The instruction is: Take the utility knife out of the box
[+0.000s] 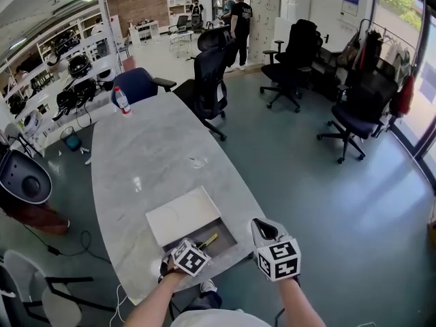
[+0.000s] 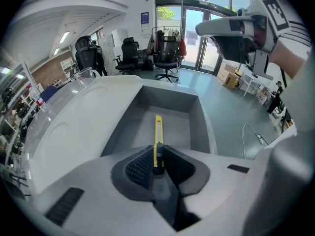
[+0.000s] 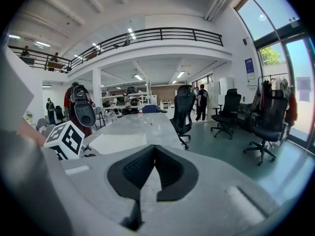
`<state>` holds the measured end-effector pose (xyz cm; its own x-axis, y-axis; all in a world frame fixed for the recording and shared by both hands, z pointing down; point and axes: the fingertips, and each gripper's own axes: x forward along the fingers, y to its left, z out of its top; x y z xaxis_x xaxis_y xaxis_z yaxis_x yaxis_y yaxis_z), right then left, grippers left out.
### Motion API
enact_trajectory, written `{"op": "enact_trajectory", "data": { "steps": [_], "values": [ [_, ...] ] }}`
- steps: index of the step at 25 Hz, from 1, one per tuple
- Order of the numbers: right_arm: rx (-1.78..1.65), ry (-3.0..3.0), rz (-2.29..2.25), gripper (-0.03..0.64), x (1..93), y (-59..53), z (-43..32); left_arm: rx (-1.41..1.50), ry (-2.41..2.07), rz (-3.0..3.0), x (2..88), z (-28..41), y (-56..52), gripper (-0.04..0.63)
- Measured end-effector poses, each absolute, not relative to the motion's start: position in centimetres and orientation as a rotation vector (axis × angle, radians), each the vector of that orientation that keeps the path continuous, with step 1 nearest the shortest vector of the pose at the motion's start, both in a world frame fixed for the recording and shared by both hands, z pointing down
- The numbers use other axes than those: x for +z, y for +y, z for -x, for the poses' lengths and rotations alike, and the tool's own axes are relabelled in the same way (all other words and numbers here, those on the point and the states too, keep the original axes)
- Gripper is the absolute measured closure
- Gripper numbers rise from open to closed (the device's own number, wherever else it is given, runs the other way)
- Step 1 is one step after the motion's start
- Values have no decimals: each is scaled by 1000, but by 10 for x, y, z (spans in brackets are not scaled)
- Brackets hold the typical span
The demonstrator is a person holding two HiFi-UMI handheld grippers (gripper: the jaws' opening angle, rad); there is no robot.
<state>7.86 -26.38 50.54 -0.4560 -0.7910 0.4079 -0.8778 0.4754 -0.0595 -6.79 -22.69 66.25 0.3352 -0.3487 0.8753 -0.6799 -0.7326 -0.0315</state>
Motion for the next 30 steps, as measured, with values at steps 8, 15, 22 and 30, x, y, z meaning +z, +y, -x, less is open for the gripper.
{"op": "enact_trajectory", "data": {
  "steps": [8, 15, 22, 30],
  "values": [
    [357, -2419, -1393, 612, 499, -251, -73, 1285, -1026, -2307, 633, 74, -228, 534],
    [340, -2435, -1366, 612, 494, -238, -69, 1159, -1154, -2341, 596, 80, -228, 534],
    [321, -2460, -1337, 612, 491, -225, -64, 1022, -1293, -2360, 563, 89, -221, 534],
    [300, -2485, -1309, 612, 484, -212, -57, 857, -1454, -2356, 531, 106, -207, 534]
  ]
}}
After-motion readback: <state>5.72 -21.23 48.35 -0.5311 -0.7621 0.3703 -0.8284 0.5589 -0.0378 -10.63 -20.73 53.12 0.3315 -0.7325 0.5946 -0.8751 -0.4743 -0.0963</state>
